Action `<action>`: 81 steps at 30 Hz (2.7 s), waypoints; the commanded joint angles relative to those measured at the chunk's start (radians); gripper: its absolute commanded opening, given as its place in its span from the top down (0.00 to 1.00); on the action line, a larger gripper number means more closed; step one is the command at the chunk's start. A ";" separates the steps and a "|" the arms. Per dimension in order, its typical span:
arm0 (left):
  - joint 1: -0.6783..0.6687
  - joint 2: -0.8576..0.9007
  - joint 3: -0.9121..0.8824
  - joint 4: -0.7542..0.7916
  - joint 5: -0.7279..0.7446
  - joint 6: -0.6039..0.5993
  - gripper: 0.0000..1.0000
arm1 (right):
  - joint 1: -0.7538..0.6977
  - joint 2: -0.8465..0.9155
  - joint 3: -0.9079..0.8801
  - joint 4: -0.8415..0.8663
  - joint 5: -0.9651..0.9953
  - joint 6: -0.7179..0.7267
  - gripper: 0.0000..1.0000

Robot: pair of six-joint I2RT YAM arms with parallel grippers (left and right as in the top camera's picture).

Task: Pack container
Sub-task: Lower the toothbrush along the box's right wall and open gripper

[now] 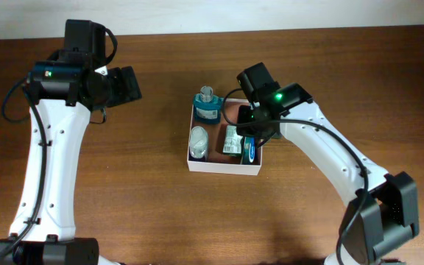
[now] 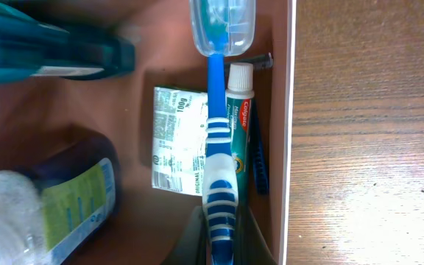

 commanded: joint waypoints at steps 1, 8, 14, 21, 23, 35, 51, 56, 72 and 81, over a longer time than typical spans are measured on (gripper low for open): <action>0.002 -0.010 0.009 -0.001 -0.004 -0.005 0.01 | 0.010 0.030 -0.009 0.004 0.019 0.009 0.96; 0.002 -0.010 0.009 -0.001 -0.004 -0.005 0.01 | 0.011 0.082 -0.009 0.023 0.019 0.009 0.96; 0.002 -0.010 0.009 -0.001 -0.004 -0.005 0.00 | 0.011 0.113 -0.009 0.042 0.019 0.009 0.96; 0.002 -0.010 0.009 -0.001 -0.004 -0.005 0.01 | 0.014 0.147 -0.009 0.069 0.020 -0.026 0.96; 0.002 -0.010 0.009 -0.001 -0.004 -0.005 0.01 | 0.015 0.151 -0.009 0.071 0.020 -0.029 0.96; 0.002 -0.010 0.009 -0.001 -0.004 -0.005 0.01 | 0.036 0.153 -0.016 0.064 0.041 -0.048 0.96; 0.002 -0.010 0.009 -0.001 -0.004 -0.005 0.01 | 0.061 0.153 -0.027 0.087 0.090 -0.093 0.86; 0.002 -0.010 0.009 -0.001 -0.004 -0.005 0.01 | 0.061 0.153 -0.027 0.086 0.090 -0.103 0.75; 0.002 -0.010 0.009 -0.001 -0.004 -0.005 0.01 | 0.061 -0.266 0.081 -0.104 0.084 -0.187 0.41; 0.002 -0.010 0.009 -0.001 -0.004 -0.005 0.01 | 0.061 -0.557 0.081 -0.180 0.083 -0.187 0.02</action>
